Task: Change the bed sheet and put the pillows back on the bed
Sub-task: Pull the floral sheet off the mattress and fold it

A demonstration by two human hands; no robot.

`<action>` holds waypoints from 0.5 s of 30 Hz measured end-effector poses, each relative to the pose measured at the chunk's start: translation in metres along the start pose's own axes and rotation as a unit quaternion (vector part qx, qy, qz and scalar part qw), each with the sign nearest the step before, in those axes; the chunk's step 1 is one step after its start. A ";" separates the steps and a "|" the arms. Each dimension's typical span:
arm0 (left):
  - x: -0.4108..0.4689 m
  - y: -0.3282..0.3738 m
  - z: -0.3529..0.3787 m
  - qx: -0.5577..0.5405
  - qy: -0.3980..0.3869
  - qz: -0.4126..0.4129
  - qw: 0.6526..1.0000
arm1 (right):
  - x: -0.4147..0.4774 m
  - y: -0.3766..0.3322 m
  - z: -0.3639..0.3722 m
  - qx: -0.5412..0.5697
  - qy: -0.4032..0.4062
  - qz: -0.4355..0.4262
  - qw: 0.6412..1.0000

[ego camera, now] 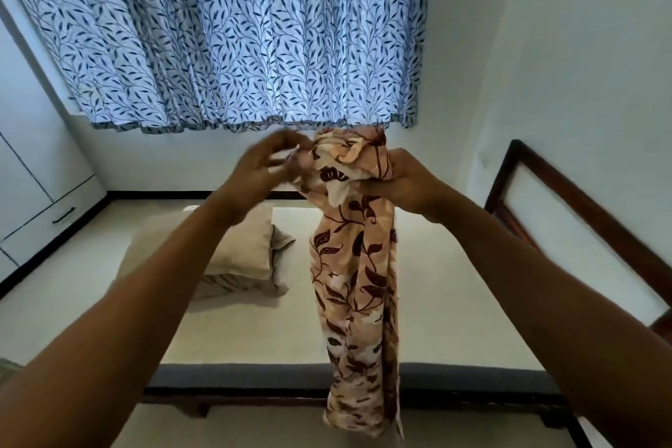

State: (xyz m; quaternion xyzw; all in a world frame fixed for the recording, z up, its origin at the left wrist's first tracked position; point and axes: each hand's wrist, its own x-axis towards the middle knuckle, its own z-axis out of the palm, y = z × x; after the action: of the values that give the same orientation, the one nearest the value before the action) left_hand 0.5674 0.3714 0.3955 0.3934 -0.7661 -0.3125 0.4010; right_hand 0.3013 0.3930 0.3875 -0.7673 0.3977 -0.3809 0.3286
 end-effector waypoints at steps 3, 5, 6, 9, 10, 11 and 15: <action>-0.008 -0.040 0.000 0.189 -0.121 -0.015 0.974 | -0.003 -0.018 0.003 -0.016 -0.047 -0.001 0.999; -0.013 -0.048 0.001 0.199 -0.130 0.000 0.971 | -0.006 -0.031 0.002 -0.014 -0.087 0.005 0.996; -0.018 -0.044 -0.003 0.189 -0.119 -0.002 0.975 | -0.009 -0.039 0.003 -0.012 -0.096 0.009 0.995; -0.027 -0.028 -0.030 0.234 -0.071 -0.006 0.970 | -0.020 -0.048 0.000 -0.028 -0.058 0.054 0.996; -0.028 -0.019 -0.043 0.250 -0.042 0.011 0.967 | -0.024 -0.045 -0.003 -0.052 -0.035 0.082 0.995; -0.029 -0.013 -0.054 0.255 -0.013 0.017 0.967 | -0.031 -0.042 -0.006 -0.098 -0.011 0.110 0.989; -0.049 0.022 -0.063 0.266 -0.018 0.079 0.961 | -0.060 -0.034 0.001 -0.294 0.092 0.198 0.931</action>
State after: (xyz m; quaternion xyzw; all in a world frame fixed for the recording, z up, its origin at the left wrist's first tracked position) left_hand 0.6315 0.4139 0.4255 0.4185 -0.8572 -0.0723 0.2913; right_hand 0.2904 0.4607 0.3948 -0.6971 0.6641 -0.2427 0.1190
